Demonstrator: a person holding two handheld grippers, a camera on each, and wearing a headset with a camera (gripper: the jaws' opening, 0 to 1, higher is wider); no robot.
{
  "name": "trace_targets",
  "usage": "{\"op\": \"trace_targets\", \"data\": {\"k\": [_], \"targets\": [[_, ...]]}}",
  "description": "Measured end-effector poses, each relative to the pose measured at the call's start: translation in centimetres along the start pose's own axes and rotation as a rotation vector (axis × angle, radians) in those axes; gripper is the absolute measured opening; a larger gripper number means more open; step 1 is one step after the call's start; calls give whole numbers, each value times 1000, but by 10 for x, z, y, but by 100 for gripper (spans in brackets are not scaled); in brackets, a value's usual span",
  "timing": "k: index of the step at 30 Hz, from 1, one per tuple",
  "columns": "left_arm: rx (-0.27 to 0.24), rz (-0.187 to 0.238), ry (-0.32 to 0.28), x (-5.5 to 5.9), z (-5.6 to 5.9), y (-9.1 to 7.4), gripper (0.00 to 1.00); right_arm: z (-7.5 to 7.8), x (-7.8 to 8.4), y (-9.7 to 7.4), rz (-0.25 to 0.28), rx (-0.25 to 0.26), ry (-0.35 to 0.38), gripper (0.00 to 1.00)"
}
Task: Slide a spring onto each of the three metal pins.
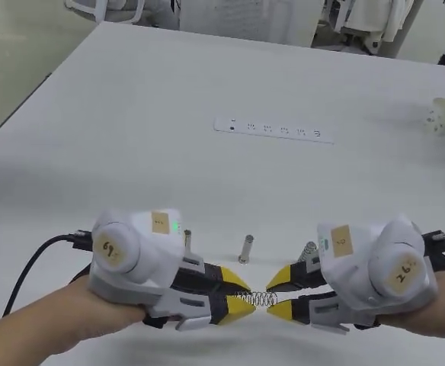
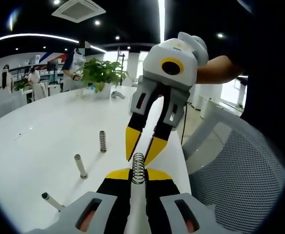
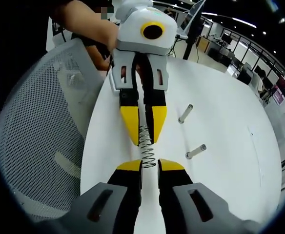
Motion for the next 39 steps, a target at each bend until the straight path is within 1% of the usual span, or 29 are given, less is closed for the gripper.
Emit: {"op": "trace_targets", "data": {"k": [5,10,13,21,26,31,34,36,39], "targets": [[-1,-3,2,-1,0,0,2,0,0,0,-2,-5,-19,8],[-1,6,-3,-1,-1,0,2,0,-1,-2,-1,2,-40,8],[-1,1,-7,0,-1,0,2,1,-3,-5,2,4,-47,8],[0,-6,-8,4,-1,-1,2,3,-13,-13,15,10,-75,7],[1,-8,-8,5,-1,-1,2,3,-20,-16,25,-4,-86,7],[4,-15,-9,8,0,-2,2,3,-26,-17,51,-18,-70,7],[7,-18,-12,9,0,-3,2,3,-34,-19,92,-30,-28,7],[6,-16,-10,8,-1,-2,2,3,-38,-19,107,-32,-23,7],[3,-22,-5,8,-2,-2,2,2,-40,-17,113,-31,-33,7]]}}
Point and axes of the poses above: the centre of the closed fingertips' face, and the gripper's own axes: y roughly forward along the fingers, z roughly to its right, x roughly out of its underside, the point moved 8 cm from there along -y, roughly backward along the fingers, and after that the axes turned 12 degrees about x, right-handed, at the moved point
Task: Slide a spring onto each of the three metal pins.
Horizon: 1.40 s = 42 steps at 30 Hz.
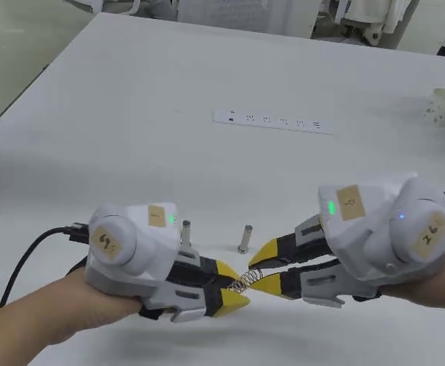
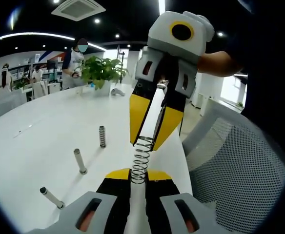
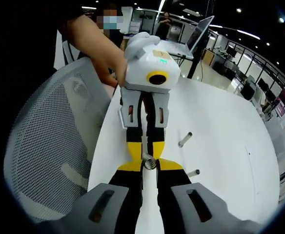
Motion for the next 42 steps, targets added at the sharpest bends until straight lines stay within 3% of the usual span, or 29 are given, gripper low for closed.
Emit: {"op": "trace_targets", "data": {"k": [19,42], "targets": [[15,4,13,-5,4,8,2,-3,-12,3,94,19,52,7],[7,-23,13,-4,7,7,3,-6,-13,4,87,21,12,7]]}}
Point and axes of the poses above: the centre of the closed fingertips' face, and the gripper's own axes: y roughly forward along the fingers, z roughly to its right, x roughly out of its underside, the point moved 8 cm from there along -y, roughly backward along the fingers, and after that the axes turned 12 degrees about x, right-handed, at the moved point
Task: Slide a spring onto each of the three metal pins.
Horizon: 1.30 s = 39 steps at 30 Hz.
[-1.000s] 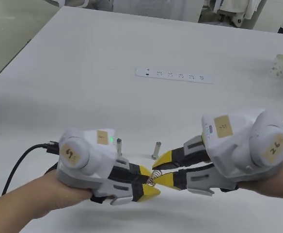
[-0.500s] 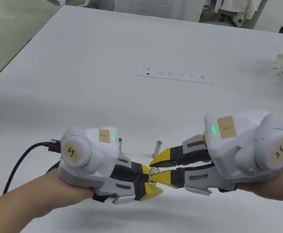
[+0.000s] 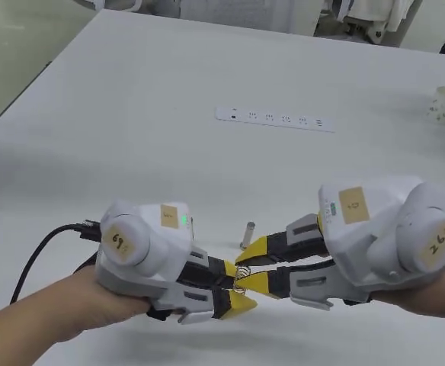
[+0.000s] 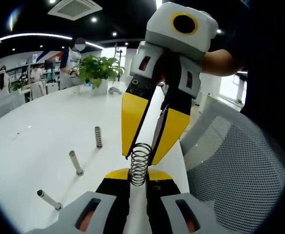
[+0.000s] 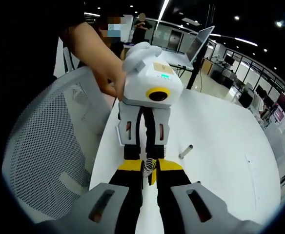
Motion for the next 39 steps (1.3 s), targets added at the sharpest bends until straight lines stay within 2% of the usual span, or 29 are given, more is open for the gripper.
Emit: {"op": "trace_targets", "data": {"k": [11,15,32,39], "targets": [[-6,3,-27,1,0,-1,9,2,1,-1,-11,10,-14,7],[-23,9,-37,1,-2,-3,13,3,0,0,-11,11,-14,7],[-85,15,-70,5,-7,-18,26,8,0,-1,-16,31,-23,7],[-113,12,-88,11,-7,-31,31,9,2,-2,-21,43,-26,7]]}}
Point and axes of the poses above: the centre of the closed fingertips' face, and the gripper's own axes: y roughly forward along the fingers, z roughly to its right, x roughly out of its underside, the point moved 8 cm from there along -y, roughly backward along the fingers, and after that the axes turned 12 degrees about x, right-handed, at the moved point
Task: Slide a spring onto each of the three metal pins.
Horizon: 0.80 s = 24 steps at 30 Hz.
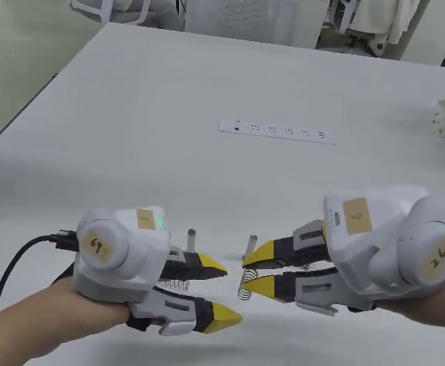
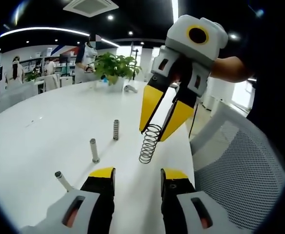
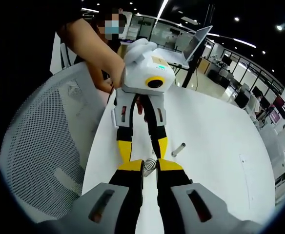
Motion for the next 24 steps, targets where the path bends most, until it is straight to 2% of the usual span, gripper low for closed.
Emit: {"op": "trace_targets", "data": {"k": [15,24], "targets": [[-50,12,-39,11,-3,-18,37,1,2,1,-7,15,-7,7],[-104,26,-47,16,-6,-30,49,1,4,1,-17,28,-8,7]]}}
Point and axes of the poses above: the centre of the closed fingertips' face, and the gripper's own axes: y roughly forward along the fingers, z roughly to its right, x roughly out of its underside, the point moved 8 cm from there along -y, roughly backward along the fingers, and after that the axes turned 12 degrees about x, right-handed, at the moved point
